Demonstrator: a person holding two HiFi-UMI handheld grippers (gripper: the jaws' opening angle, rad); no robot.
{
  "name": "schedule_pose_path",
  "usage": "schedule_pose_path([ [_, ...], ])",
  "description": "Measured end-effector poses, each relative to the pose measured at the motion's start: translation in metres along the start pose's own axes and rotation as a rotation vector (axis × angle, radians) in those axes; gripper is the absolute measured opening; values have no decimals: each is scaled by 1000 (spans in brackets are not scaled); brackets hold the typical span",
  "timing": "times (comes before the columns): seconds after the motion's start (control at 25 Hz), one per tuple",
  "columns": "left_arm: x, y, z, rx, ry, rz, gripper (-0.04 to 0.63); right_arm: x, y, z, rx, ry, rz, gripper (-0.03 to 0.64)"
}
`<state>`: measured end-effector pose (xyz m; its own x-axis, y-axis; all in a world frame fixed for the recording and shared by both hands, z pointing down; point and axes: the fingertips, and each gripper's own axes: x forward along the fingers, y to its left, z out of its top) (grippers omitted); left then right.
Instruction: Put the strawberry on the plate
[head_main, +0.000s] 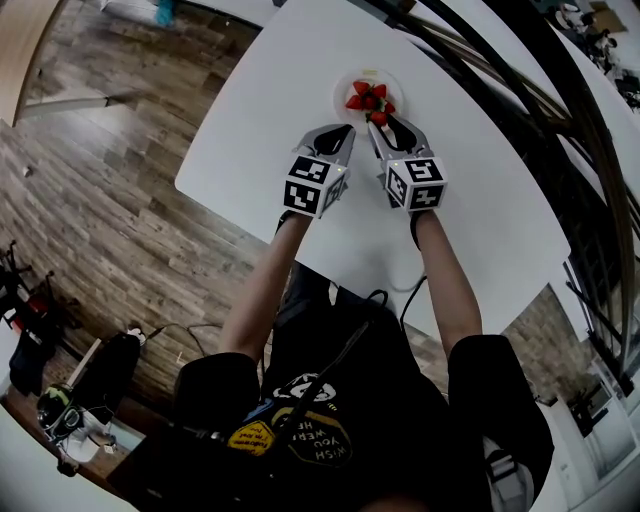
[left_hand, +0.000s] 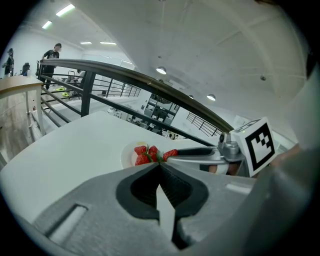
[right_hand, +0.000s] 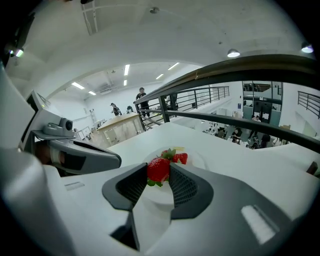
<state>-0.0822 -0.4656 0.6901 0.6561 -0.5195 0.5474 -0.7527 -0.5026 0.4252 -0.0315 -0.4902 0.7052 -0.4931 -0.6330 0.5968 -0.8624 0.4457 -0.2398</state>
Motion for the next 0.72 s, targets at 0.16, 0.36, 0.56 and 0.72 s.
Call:
schedule_pose_path([
  [0.16,6,9,-4,-28,3,12,0,11,-2,-7,-5,18,-8,140],
  [0.36,14,17,-9,-48,10,28,0,21,-5,-15,-19,39,-13,140],
  [0.56,17,20,-9,-44,5,30,0,28,-3,-19,-35,52,-12,140],
  [0.72,18,20,-9,-54,1,27,0,33,-2,-23,-74,71,-20,140],
])
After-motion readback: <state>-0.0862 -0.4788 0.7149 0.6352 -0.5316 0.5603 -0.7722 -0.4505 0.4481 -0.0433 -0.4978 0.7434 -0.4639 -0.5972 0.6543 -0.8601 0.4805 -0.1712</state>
